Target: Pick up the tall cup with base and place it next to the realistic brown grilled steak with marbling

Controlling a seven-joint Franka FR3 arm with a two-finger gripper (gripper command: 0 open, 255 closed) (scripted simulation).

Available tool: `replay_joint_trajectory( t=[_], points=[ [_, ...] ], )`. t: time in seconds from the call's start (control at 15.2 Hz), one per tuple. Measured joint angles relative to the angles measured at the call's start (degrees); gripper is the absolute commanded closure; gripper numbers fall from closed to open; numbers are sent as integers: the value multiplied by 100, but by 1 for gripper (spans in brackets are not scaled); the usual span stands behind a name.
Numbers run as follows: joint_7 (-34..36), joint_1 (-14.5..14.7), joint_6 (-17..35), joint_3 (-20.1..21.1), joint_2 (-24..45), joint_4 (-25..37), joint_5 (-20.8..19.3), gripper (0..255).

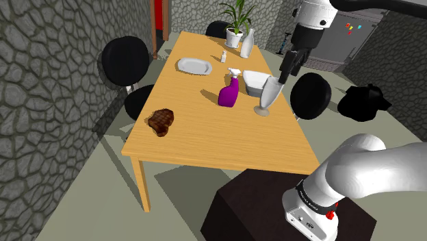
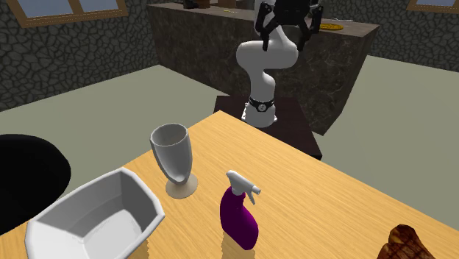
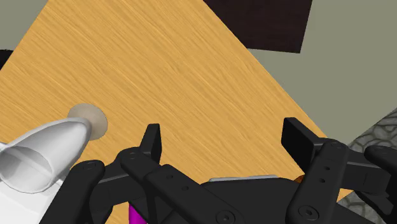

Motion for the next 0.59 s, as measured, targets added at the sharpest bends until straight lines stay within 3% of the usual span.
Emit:
replay_joint_trajectory(
  t=[0.2,0.59],
  points=[
    [-153,-25,132,-119,77,-48,-76,0],
    [-963,-171,890,-770,634,-202,-453,0]
  ],
)
